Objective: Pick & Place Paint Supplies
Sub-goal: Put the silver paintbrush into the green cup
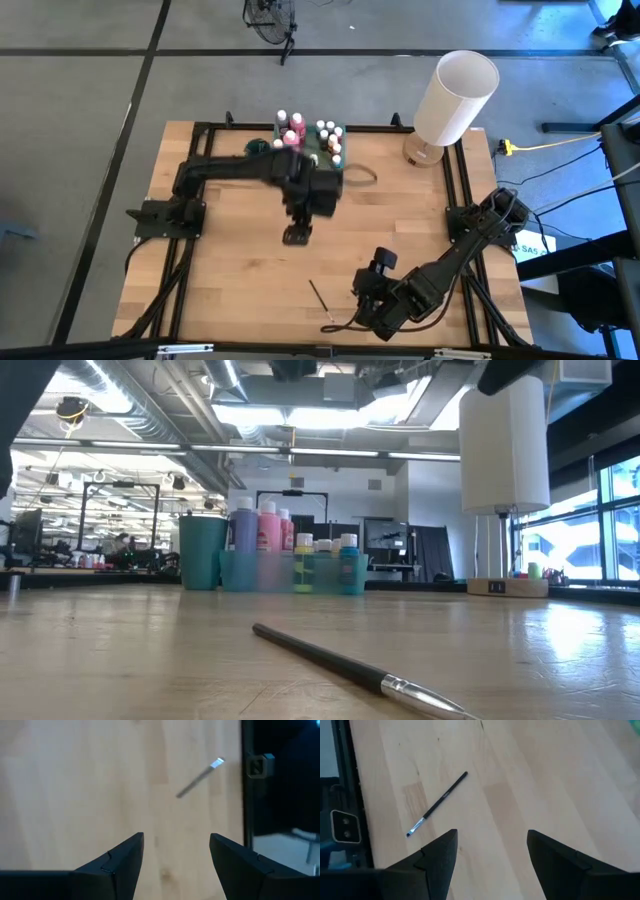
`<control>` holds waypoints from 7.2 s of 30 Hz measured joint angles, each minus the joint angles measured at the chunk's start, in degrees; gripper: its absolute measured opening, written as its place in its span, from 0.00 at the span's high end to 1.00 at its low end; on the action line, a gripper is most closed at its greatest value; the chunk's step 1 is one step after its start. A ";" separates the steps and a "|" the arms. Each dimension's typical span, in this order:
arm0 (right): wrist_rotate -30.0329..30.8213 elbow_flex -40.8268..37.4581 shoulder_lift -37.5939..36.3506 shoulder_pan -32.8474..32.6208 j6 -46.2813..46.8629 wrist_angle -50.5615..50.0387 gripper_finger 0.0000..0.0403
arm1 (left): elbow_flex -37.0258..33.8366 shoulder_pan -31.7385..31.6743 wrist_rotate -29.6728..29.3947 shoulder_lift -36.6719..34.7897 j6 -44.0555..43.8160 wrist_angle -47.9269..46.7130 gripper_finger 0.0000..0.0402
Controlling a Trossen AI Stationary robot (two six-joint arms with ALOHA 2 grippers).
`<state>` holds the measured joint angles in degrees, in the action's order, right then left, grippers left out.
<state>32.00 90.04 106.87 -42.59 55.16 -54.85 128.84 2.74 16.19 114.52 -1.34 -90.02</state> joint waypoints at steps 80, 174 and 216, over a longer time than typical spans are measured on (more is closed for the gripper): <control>13.46 2.74 -6.64 -19.28 44.90 -34.34 0.40 | -9.78 27.99 -22.09 17.68 3.39 33.11 0.44; -29.24 9.95 23.76 5.24 4.85 18.03 0.44 | 2.69 50.07 -51.72 5.60 -55.60 0.00 0.44; -30.98 11.67 26.68 6.87 7.30 17.40 0.59 | 2.69 51.92 -55.71 5.60 -55.50 0.56 0.44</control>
<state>1.02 101.71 133.55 -35.73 62.47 -37.45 131.52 54.65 -39.53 120.11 -56.84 -89.46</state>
